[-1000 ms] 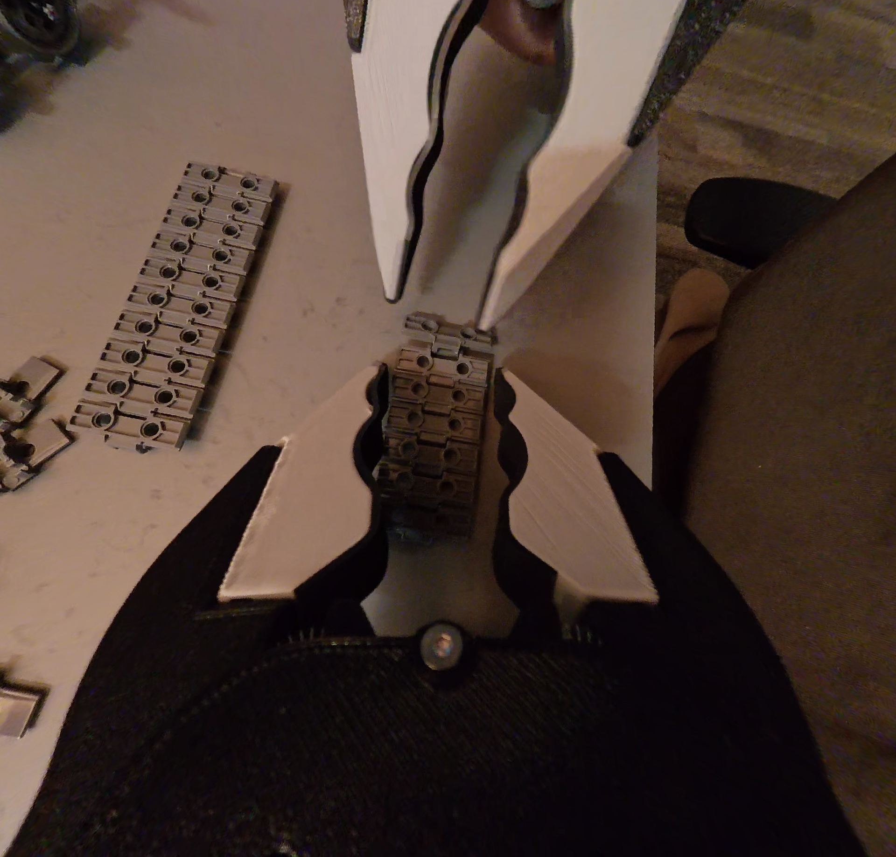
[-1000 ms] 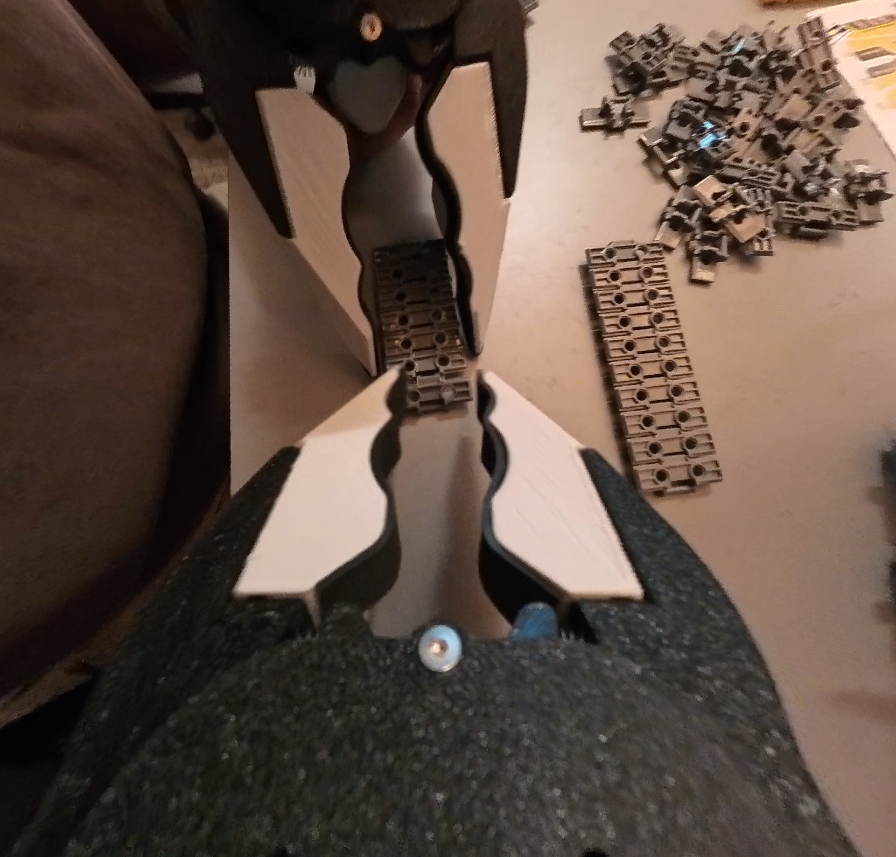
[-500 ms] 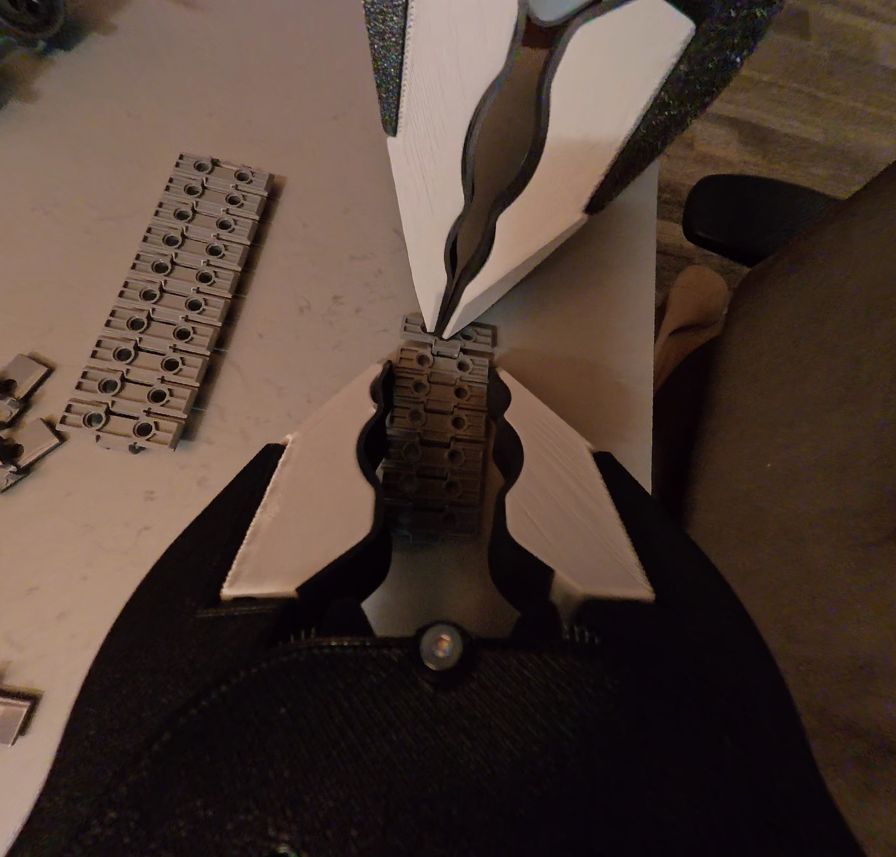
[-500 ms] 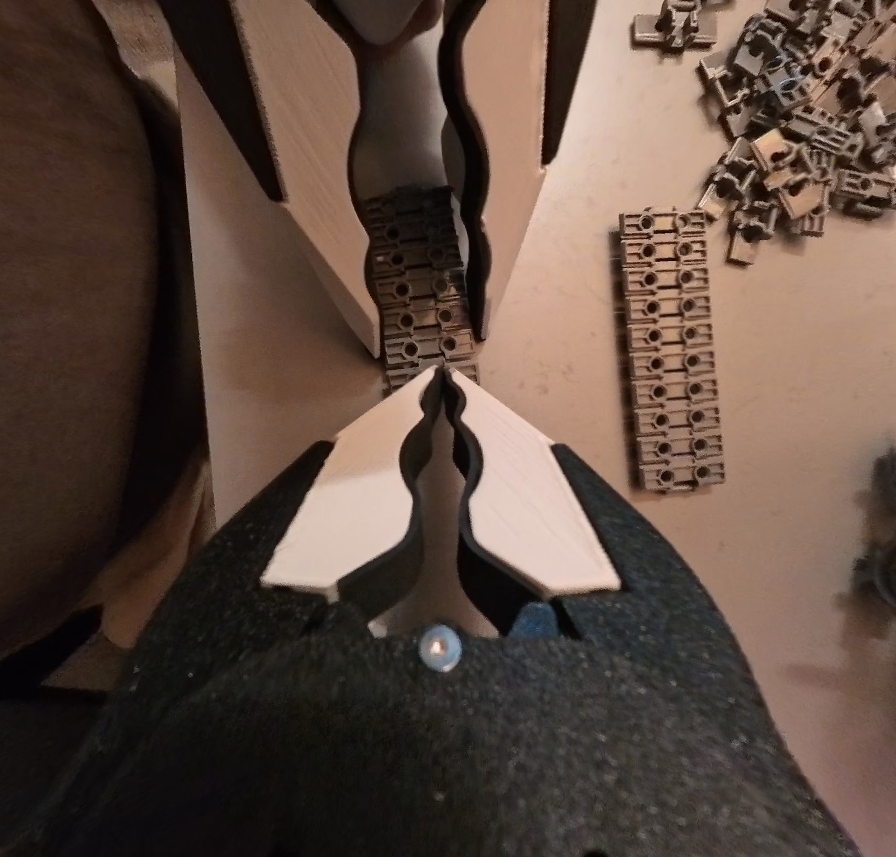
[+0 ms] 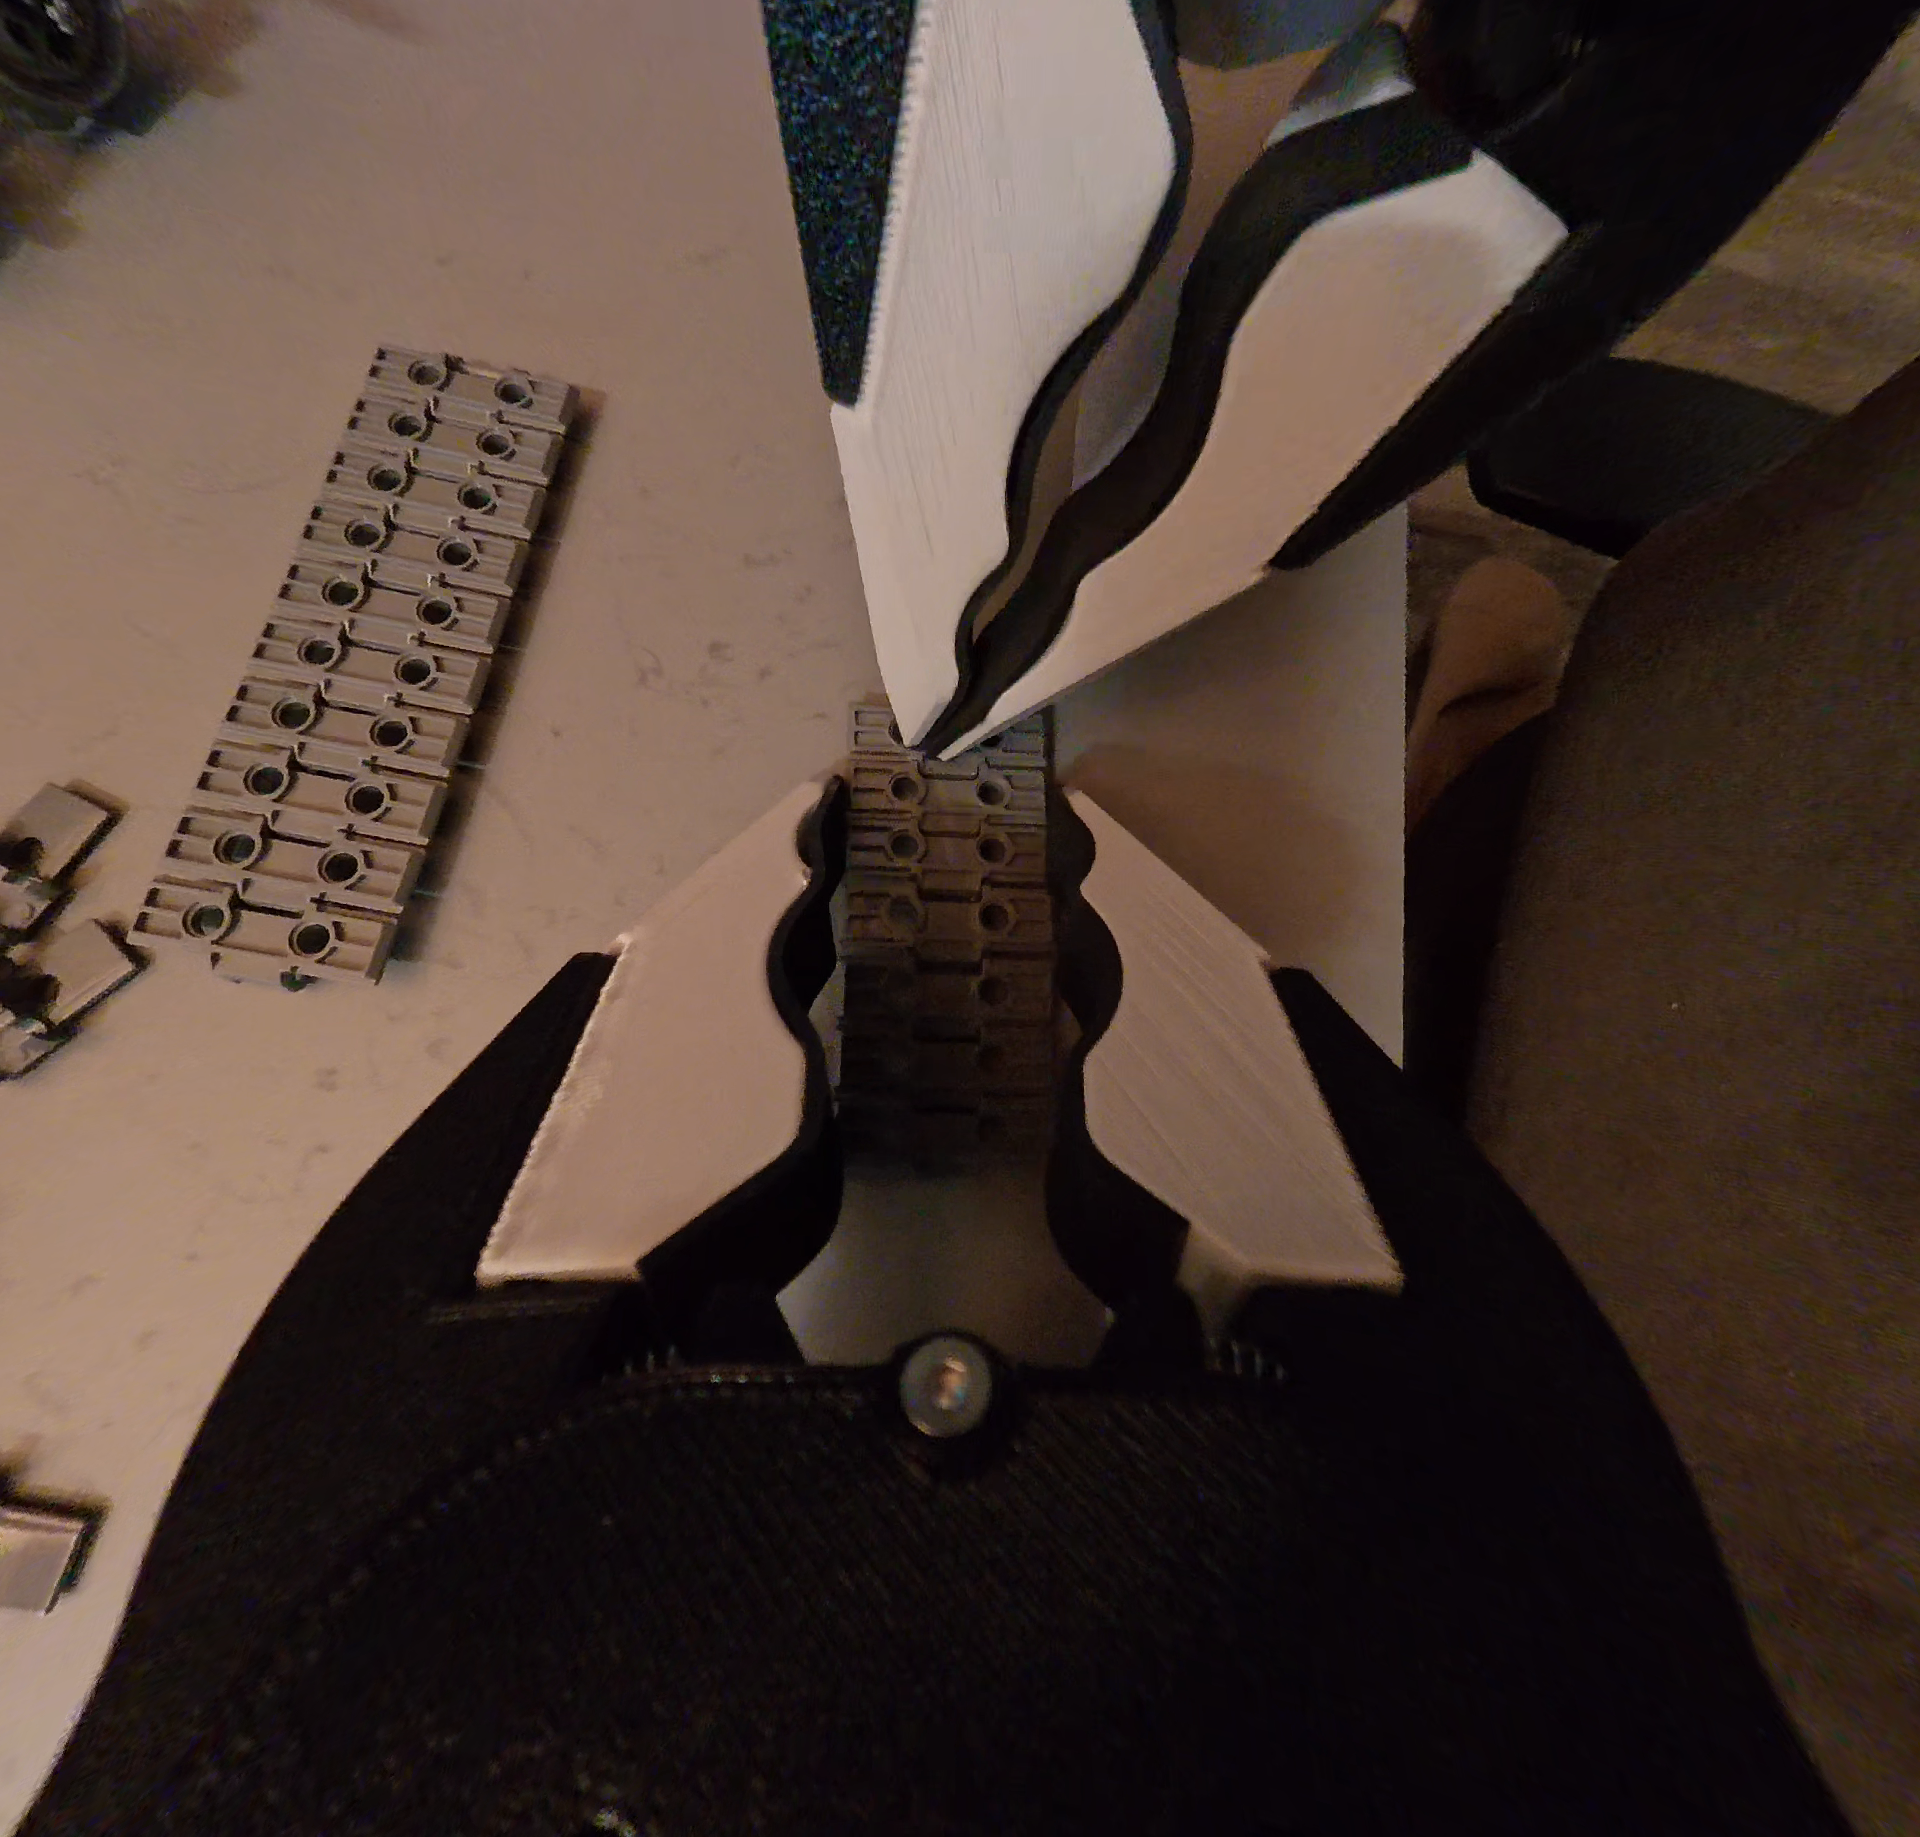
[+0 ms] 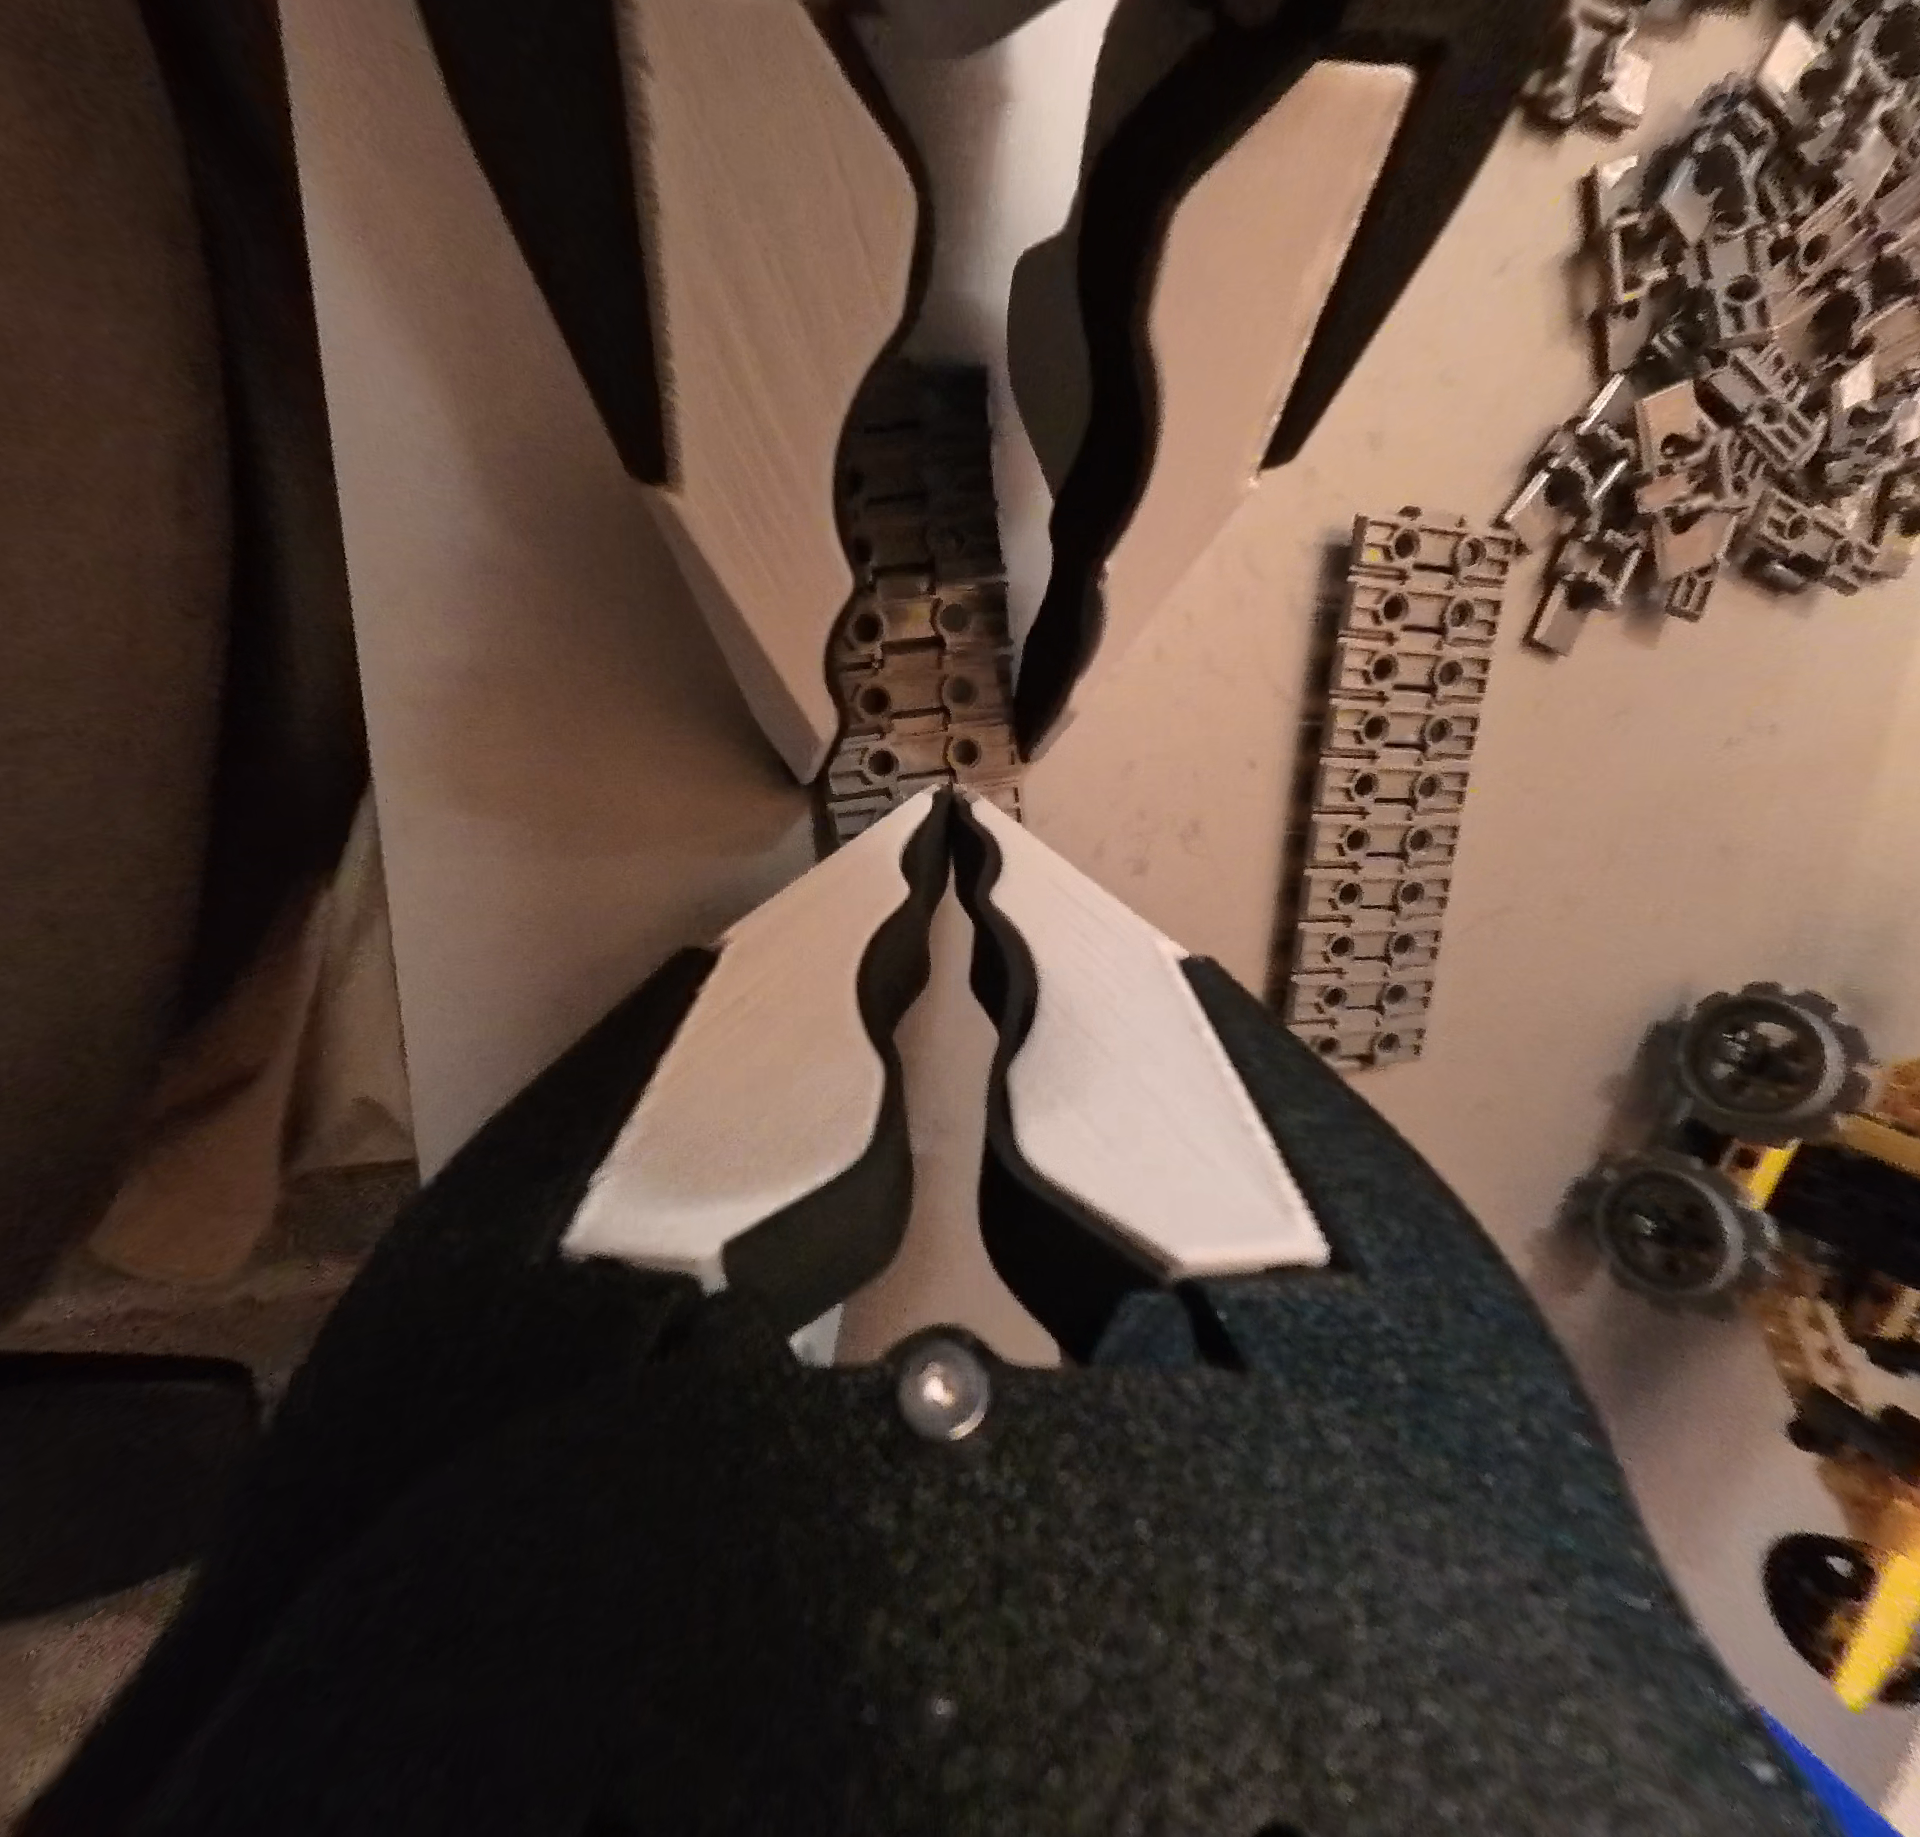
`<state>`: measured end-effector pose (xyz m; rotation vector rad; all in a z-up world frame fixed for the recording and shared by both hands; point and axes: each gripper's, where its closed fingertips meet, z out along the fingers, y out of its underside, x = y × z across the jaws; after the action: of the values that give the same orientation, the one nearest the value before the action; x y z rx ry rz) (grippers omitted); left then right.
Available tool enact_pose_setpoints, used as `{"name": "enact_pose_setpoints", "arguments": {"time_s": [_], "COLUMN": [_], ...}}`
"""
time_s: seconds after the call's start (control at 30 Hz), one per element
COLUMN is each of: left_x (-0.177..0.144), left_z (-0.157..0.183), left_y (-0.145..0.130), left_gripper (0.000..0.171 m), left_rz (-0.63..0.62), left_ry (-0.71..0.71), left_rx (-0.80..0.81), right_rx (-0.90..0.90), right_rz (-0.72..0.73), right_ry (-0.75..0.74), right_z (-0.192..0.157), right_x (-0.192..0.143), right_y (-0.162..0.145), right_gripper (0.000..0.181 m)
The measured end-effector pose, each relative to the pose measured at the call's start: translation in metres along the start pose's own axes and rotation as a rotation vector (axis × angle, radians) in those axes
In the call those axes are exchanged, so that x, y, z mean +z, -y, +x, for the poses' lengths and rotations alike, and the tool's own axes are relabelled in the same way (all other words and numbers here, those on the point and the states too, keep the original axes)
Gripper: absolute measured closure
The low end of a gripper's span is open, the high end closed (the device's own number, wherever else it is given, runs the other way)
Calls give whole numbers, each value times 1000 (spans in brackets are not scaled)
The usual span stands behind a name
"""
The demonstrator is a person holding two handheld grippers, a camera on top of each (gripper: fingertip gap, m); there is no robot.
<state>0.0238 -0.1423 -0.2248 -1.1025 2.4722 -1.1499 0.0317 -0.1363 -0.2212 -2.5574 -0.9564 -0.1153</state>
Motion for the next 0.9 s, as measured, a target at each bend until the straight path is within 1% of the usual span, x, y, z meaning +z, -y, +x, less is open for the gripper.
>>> {"name": "enact_pose_setpoints", "arguments": {"time_s": [0.1,0.17,0.27,0.4,0.53,0.63,0.7,0.77,0.83,0.9], "left_x": [0,0,0,-1,-10,-28,-46,-66,-86,-95], "left_z": [0,0,0,0,-5,-13,-31,-62,-95,-110], "left_y": [0,0,0,1,7,10,8,-1,-21,-37], "left_gripper": [136,136,136,136,134,130,131,134,140,140], "left_rz": [0,2,3,6,69,122,154,163,122,74], "left_ry": [-4,-10,-13,-5,9,15,77,213,371,441], "left_rx": [-4,-11,-15,-8,-49,-120,-173,-239,-309,-360], "right_rx": [-16,37,168,244,359,445,493,535,561,569], "right_rz": [-15,23,104,162,304,366,393,420,441,446], "right_ry": [-43,-42,-35,-77,-62,-64,-76,-84,-90,-93], "right_z": [0,0,1,2,2,6,9,11,11,9], "right_x": [0,0,-1,-3,-20,-33,-37,-38,-36,-32], "right_y": [0,0,0,0,6,0,-7,-11,-13,-14], "right_gripper": [181,181,181,181,175,168,165,161,159,158]}}
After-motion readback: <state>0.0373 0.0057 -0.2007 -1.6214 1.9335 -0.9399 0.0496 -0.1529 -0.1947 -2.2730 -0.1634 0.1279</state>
